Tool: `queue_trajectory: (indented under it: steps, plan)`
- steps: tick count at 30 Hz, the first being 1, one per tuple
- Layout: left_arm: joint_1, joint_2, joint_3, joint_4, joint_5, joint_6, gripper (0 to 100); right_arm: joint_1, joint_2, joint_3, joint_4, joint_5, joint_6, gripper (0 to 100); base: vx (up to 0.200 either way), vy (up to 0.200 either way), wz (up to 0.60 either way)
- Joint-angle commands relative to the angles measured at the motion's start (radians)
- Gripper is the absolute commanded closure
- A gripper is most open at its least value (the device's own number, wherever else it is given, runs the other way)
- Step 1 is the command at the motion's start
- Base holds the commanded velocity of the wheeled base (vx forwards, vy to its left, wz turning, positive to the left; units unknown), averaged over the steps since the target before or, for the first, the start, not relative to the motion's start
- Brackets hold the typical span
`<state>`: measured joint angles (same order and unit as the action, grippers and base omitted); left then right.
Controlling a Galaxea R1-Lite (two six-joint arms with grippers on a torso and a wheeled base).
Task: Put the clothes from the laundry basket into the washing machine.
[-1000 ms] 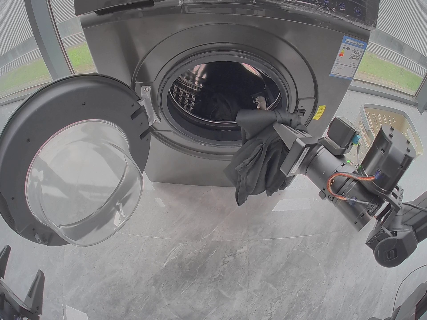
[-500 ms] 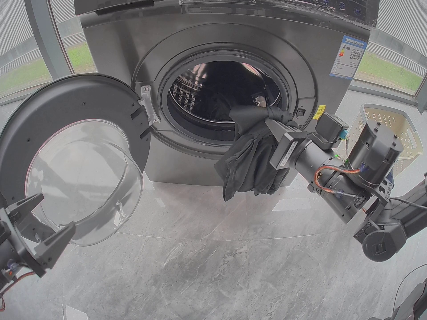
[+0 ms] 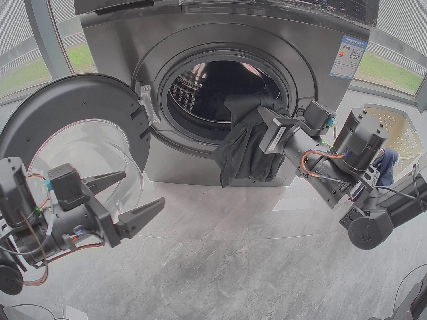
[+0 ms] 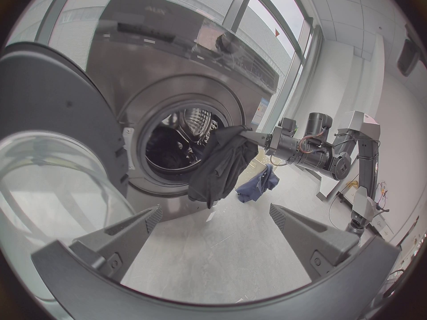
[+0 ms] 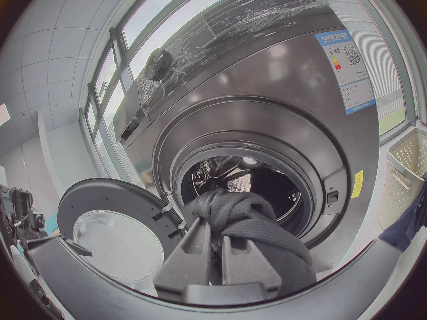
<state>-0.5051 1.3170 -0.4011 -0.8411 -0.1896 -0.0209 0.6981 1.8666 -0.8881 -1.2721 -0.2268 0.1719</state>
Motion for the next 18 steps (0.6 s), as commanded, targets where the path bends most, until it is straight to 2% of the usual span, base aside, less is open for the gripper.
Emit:
queue_trajectory:
  steps: [1, 10, 17, 18]
  plan:
    - [-0.050, 0.217, -0.085, -0.047, 0.004, -0.022, 0, -0.003, 0.037, -0.058, 0.004, 0.000, 0.000, 100, 0.000, 0.000, 0.00]
    - [-0.050, 0.357, -0.174, -0.087, 0.002, -0.048, 0, -0.003, 0.040, -0.098, 0.004, 0.003, 0.000, 100, 0.000, 0.000, 0.00]
    - [-0.067, 0.484, -0.193, -0.204, -0.010, -0.106, 0, -0.002, 0.039, -0.098, -0.007, 0.006, 0.000, 100, 0.000, 0.000, 0.00]
    - [-0.067, 0.484, -0.193, -0.204, -0.010, -0.106, 0, -0.002, 0.039, -0.098, -0.007, 0.006, 0.000, 100, 0.000, 0.000, 0.00]
